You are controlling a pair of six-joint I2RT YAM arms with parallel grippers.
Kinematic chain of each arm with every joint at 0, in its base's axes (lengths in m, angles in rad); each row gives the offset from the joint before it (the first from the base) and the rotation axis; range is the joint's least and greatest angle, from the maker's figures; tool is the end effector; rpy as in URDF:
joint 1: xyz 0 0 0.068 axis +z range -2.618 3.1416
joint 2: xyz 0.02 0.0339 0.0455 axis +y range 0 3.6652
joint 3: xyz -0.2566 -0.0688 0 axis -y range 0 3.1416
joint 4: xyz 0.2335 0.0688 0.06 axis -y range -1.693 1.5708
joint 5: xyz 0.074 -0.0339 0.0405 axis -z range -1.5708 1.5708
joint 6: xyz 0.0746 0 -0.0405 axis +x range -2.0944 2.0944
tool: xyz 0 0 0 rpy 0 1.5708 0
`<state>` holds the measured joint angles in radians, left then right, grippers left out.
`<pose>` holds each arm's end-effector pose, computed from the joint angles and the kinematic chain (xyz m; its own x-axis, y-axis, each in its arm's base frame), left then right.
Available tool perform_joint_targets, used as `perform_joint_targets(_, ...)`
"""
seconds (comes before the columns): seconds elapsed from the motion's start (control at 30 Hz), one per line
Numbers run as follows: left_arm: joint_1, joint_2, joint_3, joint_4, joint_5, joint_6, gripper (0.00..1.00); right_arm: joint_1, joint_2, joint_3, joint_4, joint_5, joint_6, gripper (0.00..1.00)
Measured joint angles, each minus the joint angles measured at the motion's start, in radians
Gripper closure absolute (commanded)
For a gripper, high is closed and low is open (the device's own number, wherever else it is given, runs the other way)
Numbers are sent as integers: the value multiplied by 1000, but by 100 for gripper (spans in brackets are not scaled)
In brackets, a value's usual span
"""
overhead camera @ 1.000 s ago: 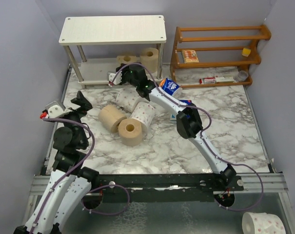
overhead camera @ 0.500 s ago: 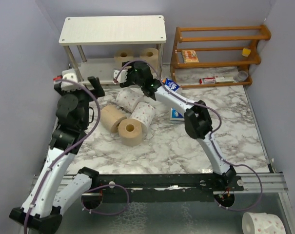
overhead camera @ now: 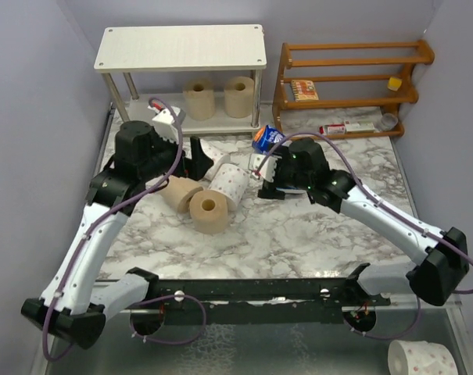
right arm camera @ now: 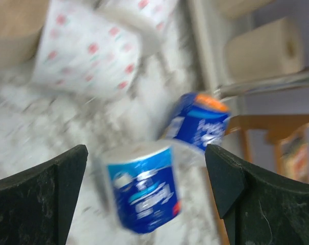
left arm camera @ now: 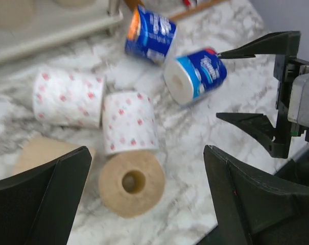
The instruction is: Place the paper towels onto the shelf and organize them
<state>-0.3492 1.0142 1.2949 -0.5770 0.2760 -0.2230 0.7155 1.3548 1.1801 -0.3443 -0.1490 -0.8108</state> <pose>0.2107 -0.0983 0.4111 -0.3945 -0.0828 -0.9151 0.4992 0.8168 -0.2891 0.2446 0.2273 0.3093 0.2828 -0.7039 -0.6516 -0.7853 0.2201 -0.5787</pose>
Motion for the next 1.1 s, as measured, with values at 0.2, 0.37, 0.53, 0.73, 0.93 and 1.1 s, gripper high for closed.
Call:
perform_joint_targets(0.2,-15,110,-132,-131,104,-34,1,-90,-223,-285,-132,-24,89,0)
perform_joint_targets(0.37,-62,111,-217,-232,104,-60,1,-239,-399,-368,-142,-37,213,0)
perform_joint_targets(0.53,-237,103,-198,-295,-48,-70,5,-357,-455,-428,-101,-46,346,0)
perform_joint_targets(0.73,-482,214,-151,-357,-304,-87,5,-433,-333,-423,-80,-81,467,4)
perform_joint_targets(0.93,-591,281,-158,-401,-506,-108,14,-483,-299,-404,-77,-211,528,5)
perform_joint_targets(1.1,-609,314,-159,-405,-628,-126,14,-515,-338,-418,-60,-250,539,6)
